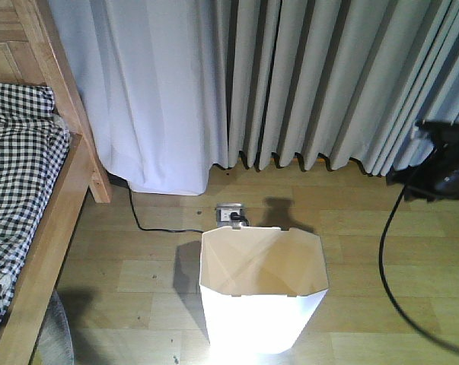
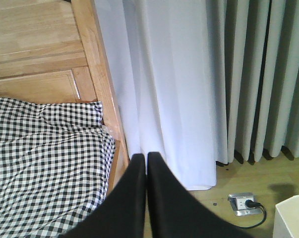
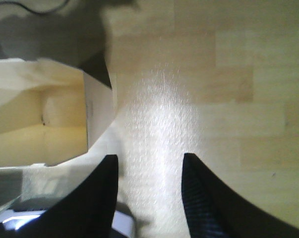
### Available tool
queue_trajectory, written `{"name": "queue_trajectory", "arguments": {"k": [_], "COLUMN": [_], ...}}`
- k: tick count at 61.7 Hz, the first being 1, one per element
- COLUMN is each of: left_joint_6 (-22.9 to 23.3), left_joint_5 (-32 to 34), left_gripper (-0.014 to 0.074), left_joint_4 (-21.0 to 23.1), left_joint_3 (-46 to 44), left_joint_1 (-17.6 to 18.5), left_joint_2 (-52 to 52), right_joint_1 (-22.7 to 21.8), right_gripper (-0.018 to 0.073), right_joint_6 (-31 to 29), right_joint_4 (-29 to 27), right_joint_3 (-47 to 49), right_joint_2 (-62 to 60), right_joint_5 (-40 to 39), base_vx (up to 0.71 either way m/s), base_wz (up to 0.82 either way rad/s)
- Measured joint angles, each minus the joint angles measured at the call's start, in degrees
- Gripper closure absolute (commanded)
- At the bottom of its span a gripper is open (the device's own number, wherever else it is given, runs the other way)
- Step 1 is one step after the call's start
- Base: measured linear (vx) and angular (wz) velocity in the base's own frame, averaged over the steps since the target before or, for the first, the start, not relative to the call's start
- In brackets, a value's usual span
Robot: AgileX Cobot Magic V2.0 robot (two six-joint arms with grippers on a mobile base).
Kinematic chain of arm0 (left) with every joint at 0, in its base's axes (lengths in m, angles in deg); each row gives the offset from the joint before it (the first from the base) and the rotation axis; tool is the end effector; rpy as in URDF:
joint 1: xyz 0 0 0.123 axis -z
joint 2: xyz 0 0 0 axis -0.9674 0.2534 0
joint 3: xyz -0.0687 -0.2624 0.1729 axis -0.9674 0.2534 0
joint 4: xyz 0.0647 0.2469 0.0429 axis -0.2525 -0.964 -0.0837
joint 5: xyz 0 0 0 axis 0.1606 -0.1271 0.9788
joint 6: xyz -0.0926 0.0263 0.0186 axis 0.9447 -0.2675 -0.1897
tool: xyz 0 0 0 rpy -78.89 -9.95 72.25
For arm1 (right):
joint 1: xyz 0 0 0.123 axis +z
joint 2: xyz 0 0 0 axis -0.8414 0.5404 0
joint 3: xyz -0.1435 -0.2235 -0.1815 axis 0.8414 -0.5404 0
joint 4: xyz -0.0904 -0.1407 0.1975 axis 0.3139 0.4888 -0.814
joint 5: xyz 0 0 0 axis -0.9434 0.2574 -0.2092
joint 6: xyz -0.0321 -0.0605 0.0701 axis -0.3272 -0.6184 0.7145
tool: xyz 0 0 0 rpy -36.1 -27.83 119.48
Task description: Move trash bin to bedside with robot
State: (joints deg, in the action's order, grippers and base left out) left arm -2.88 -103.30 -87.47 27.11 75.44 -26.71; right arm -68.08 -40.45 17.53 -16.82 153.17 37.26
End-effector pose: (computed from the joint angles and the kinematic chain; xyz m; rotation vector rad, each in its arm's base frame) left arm 0.0318 0.0036 0.1783 0.0546 1.7587 0.0984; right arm 0.3776 -0.0690 0.1461 0.0984 2.8299 -0.0256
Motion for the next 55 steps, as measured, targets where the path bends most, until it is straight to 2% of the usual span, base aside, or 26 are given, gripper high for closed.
{"name": "queue_trajectory", "arguments": {"k": [24,42,55], "left_joint_6": [0.0,0.0,0.0], "left_joint_5": [0.0,0.0,0.0], "left_gripper": [0.0602,0.0602,0.0602], "left_joint_4": [0.0,0.0,0.0], "left_joint_3": [0.0,0.0,0.0], "left_joint_1": [0.0,0.0,0.0], "left_joint_2": [0.0,0.0,0.0], "right_joint_1": [5.0,5.1,5.1], "right_gripper": [0.0263,0.0263,0.0263], "right_joint_6": [0.5,3.6,4.1], "right_joint_4": [2.6,2.3,-0.2], "right_joint_3": [-11.3,-24.6,-31.7], "right_joint_2": [-30.5,-53.8,-73.1], "right_joint_5": [-4.2,-9.7,-10.5], "base_vx": [0.0,0.0,0.0], "base_wz": [0.0,0.0,0.0]}}
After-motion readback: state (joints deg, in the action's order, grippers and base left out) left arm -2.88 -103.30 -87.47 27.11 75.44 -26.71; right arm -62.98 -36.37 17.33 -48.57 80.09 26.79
